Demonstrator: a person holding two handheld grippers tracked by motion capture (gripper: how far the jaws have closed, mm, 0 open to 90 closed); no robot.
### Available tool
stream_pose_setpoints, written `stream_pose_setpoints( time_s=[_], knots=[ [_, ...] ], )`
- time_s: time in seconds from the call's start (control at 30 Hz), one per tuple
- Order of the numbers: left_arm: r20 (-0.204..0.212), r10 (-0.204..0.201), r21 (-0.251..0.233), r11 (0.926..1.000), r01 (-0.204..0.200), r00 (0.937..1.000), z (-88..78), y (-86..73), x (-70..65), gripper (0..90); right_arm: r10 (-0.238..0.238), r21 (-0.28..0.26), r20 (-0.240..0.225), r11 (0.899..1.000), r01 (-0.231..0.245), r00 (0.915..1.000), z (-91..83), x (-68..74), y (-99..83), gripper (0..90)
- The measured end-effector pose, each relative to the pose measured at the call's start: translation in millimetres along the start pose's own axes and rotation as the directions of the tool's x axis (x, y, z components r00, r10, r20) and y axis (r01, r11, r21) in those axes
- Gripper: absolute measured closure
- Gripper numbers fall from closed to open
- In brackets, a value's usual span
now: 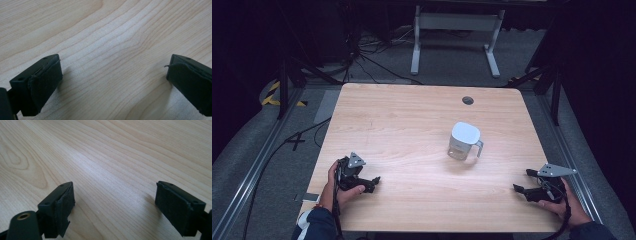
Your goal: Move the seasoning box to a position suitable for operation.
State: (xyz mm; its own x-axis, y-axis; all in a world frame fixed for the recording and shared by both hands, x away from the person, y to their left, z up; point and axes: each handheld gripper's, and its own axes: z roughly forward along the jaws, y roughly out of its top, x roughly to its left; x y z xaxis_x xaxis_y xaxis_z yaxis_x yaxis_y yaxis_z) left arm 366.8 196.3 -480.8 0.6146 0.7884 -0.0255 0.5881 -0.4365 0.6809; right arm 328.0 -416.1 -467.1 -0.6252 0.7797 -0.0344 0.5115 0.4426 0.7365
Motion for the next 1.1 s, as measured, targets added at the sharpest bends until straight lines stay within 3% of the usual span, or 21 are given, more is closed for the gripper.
stream_pose_setpoints(
  time_s=[0.23,0.37,0.4,0.5,0.57,0.6,0.63,0.77,0.9,1.1],
  knots=[
    [-0.008,0.024,-0.012,0.9996,-0.024,0.9997,-1.2,-2.0,1.0,0.9,-0.004,0.022,-0.002,1.0,0.004,1.0,0.1,0.0,3.0,17.4],
    [-0.002,0.012,-0.006,0.9999,-0.012,0.9999,-2.0,-2.6,0.2,1.1,-0.019,0.023,-0.014,1.0,0.019,0.9997,-1.4,0.5,5.3,29.1],
    [0.002,-0.002,0.001,1.0,0.002,1.0,-2.4,-2.9,-0.9,1.1,-0.023,0.02,-0.01,1.0,0.023,0.9997,-1.7,0.5,5.9,35.0],
    [0.004,0.006,0.005,1.0,-0.006,1.0,-2.6,-2.5,-0.1,1.1,-0.033,0.012,0.025,0.999,0.033,0.9991,0.4,-1.4,11.1,55.8],
    [0.004,0.005,0.001,1.0,-0.005,1.0,-2.3,-2.7,-0.3,1.1,-0.034,0.011,0.051,0.999,0.033,0.9981,1.5,-2.2,14.2,60.6],
    [0.002,0.005,-0.003,1.0,-0.005,1.0,-2.2,-2.8,-0.3,1.2,-0.013,-0.015,0.044,1.0,0.014,0.9989,2.5,-4.9,21.1,70.4],
    [0.002,0.005,-0.003,1.0,-0.005,1.0,-2.2,-2.8,-0.3,1.2,-0.013,-0.015,0.044,1.0,0.014,0.9989,2.5,-4.9,21.1,70.4],
    [0.003,0.006,-0.002,1.0,-0.006,1.0,-2.3,-2.8,-0.3,1.2,-0.005,-0.083,0.06,0.996,0.01,0.9982,-0.2,-7.9,35.1,88.5],
    [0.005,0.014,0.002,0.9999,-0.014,0.9999,-2.4,-2.3,0.4,1.2,0.034,-0.137,0.034,0.99,-0.029,0.9988,0.1,-13.4,51.6,89.5],
    [-0.001,0.02,-0.007,0.9998,-0.02,0.9998,-1.8,-2.4,0.8,1.2,0.004,-0.184,-0.002,0.983,-0.004,1.0,5.5,-10.9,80.7,89.7]
  ],
)
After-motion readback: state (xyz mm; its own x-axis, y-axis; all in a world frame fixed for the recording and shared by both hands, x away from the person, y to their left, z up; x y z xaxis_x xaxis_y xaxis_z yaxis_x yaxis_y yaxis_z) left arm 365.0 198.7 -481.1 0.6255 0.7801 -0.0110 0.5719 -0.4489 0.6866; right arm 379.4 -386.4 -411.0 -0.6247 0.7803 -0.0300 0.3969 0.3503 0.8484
